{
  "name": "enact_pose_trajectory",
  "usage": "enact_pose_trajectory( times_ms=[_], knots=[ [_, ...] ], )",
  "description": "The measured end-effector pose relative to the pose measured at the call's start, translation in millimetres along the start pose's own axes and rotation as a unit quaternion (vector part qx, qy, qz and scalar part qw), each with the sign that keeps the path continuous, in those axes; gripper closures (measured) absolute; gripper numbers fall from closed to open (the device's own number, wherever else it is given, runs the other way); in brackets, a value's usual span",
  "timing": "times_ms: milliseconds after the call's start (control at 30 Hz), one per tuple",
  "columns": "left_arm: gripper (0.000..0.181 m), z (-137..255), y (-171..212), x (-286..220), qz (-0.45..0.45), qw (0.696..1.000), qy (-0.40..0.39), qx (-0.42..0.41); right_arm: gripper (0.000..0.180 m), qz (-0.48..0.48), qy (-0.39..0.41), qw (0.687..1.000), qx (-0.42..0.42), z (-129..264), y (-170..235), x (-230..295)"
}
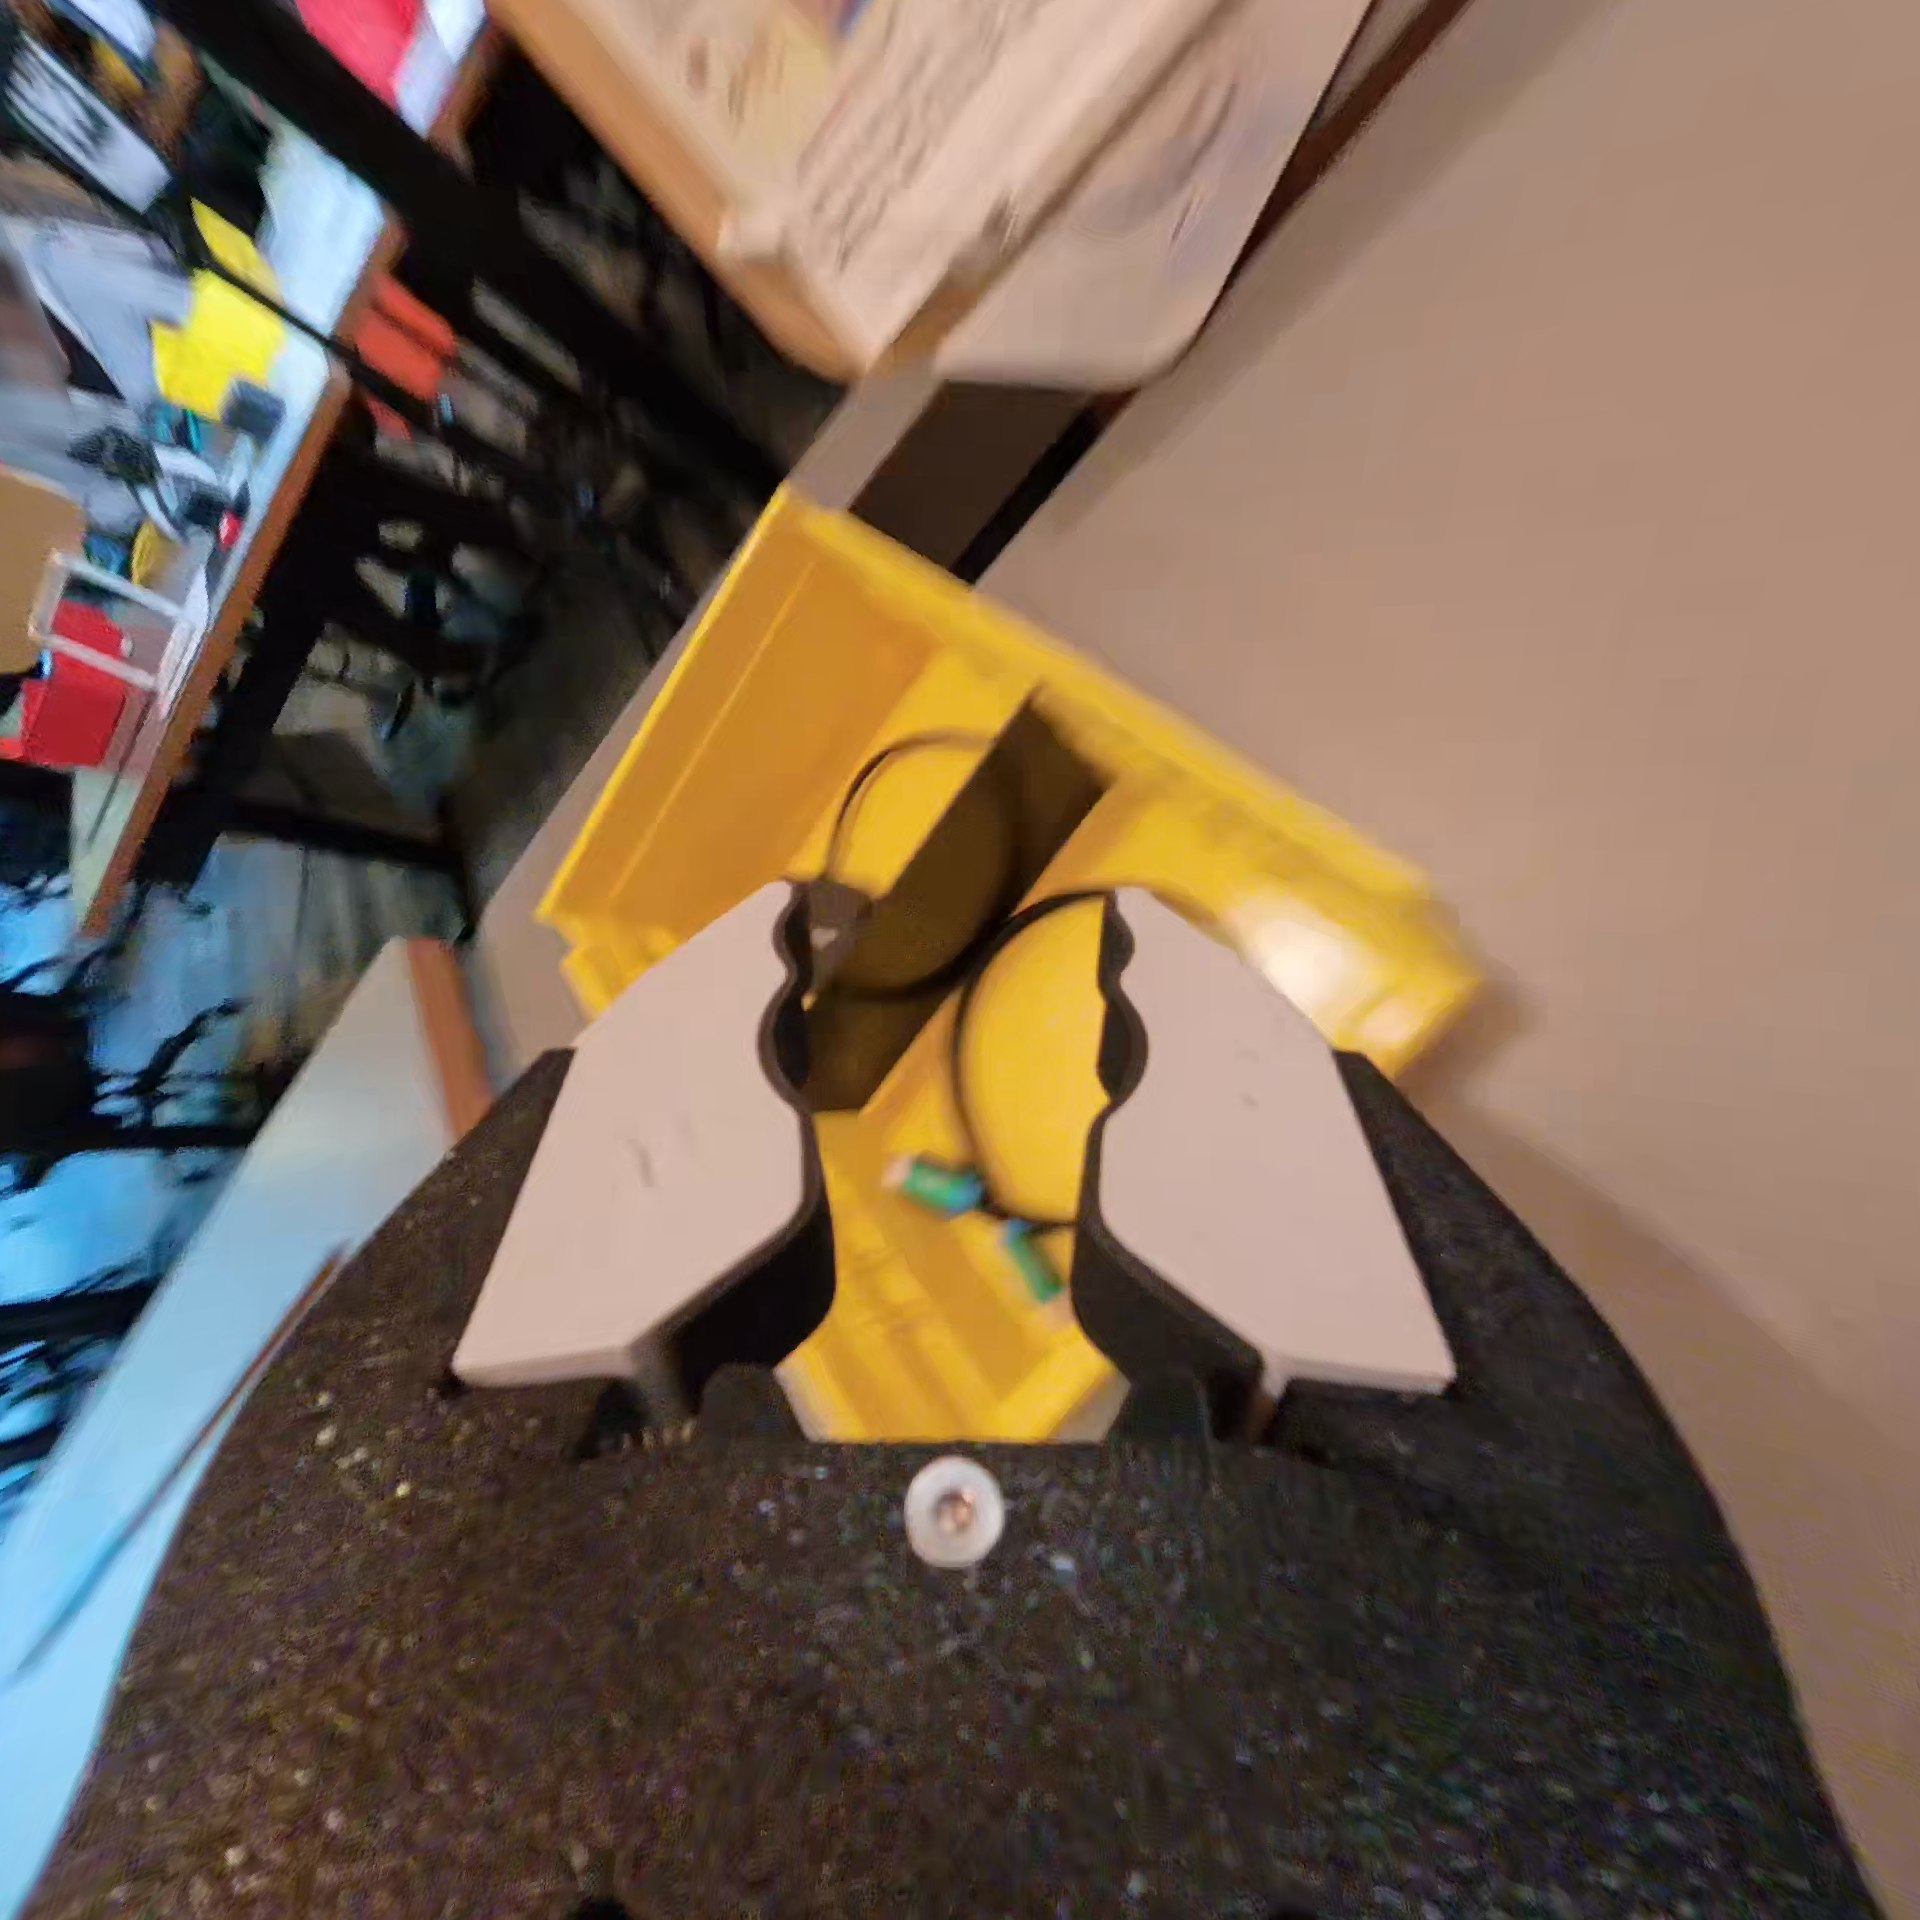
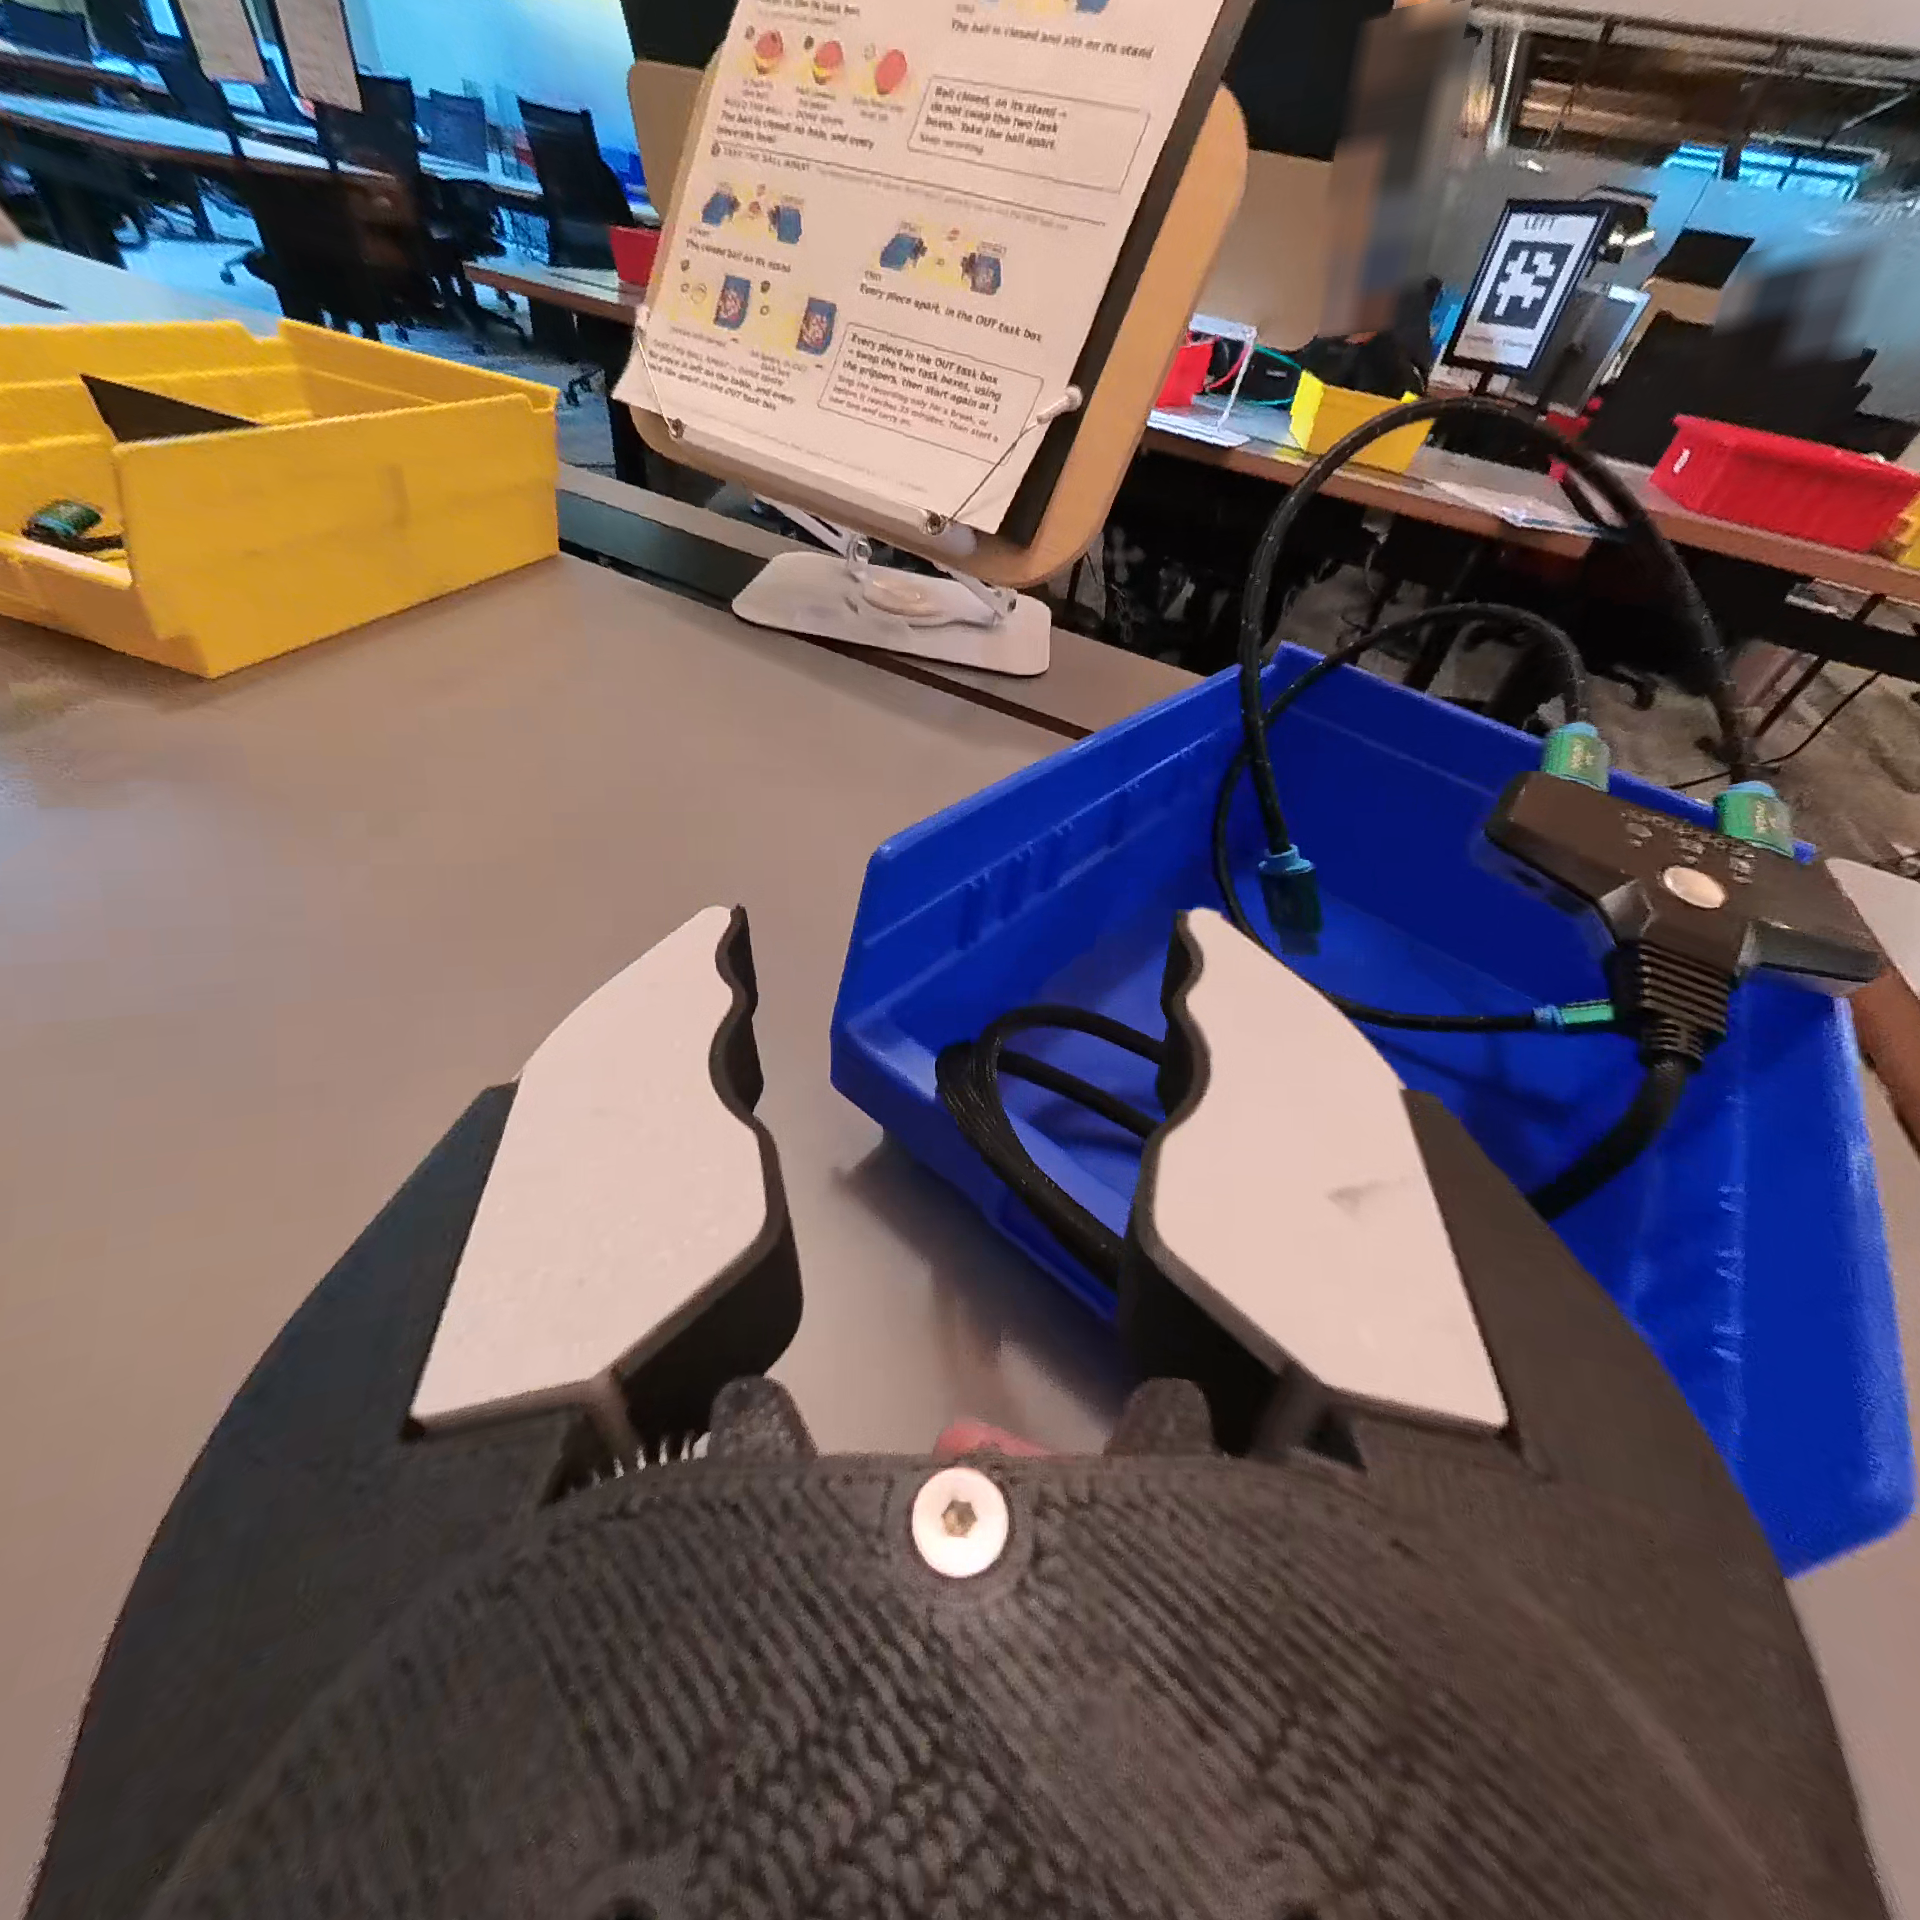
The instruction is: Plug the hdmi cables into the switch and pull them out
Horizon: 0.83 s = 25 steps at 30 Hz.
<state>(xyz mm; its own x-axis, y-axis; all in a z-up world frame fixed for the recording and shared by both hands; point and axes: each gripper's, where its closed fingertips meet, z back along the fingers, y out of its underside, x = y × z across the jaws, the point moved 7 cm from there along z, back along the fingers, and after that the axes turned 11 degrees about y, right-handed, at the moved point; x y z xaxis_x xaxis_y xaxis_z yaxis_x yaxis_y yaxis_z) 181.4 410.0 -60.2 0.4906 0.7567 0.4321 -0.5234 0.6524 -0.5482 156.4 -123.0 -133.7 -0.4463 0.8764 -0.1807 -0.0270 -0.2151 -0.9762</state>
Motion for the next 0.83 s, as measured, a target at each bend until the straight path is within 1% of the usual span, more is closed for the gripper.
enact_pose_trajectory(
  times_ms=[67, 133, 233, 333, 400, 467, 533, 567, 600, 667, 700, 833],
  knots=[
    [0.123, -20, 8, 45, -0.008, 0.995, 0.032, 0.093, 0.104, 0.003, -0.021, 1.000, 0.004, -4, 3, 5],
    [0.120, -49, 16, 83, 0.000, 0.983, 0.075, 0.168, 0.102, 0.025, -0.044, 0.999, 0.007, -6, 5, 10],
    [0.116, -99, 27, 120, -0.011, 0.963, 0.146, 0.226, 0.101, 0.045, -0.065, 0.997, 0.000, -8, 6, 10],
    [0.115, -152, 41, 128, -0.018, 0.934, 0.217, 0.283, 0.099, 0.040, -0.089, 0.995, -0.022, -6, 4, 10],
    [0.113, -180, 55, 123, -0.038, 0.907, 0.249, 0.337, 0.099, 0.040, -0.101, 0.993, -0.036, -5, 3, 11],
    [0.111, -200, 68, 122, -0.081, 0.884, 0.243, 0.391, 0.100, 0.024, -0.111, 0.992, -0.051, -8, -1, 13],
    [0.109, -213, 78, 126, -0.101, 0.867, 0.218, 0.437, 0.104, 0.005, -0.123, 0.990, -0.064, -14, -7, 17],
    [0.107, -216, 82, 126, -0.094, 0.859, 0.223, 0.452, 0.108, 0.005, -0.123, 0.990, -0.070, -19, -10, 19],
    [0.114, -217, 85, 127, -0.080, 0.851, 0.238, 0.461, 0.110, 0.011, -0.123, 0.989, -0.076, -24, -13, 22],
    [0.111, -219, 84, 131, -0.058, 0.855, 0.250, 0.450, 0.111, 0.037, -0.142, 0.986, -0.081, -32, -19, 31],
    [0.116, -220, 84, 131, -0.057, 0.856, 0.261, 0.442, 0.111, 0.051, -0.156, 0.984, -0.075, -36, -21, 36],
    [0.116, -220, 85, 134, -0.057, 0.857, 0.276, 0.432, 0.112, 0.097, -0.193, 0.974, -0.072, -46, -34, 56]
  ],
)
